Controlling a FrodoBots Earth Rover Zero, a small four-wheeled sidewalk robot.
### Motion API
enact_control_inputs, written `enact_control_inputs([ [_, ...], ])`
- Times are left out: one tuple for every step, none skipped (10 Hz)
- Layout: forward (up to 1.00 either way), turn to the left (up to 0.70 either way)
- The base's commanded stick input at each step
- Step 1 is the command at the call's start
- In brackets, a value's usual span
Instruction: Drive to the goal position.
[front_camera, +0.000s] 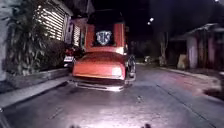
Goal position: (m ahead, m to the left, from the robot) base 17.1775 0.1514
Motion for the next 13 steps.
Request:
enact_control_inputs([
  [0.00, -0.70],
  [0.00, -0.70],
  [0.00, -0.70],
  [0.00, -0.70],
  [0.00, -0.70],
  [0.00, -0.70],
  [0.00, -0.70],
  [0.00, -0.70],
  [0.00, -0.70],
  [0.00, -0.70],
  [0.00, -0.70],
  [0.00, -0.70],
  [0.00, -0.70],
])
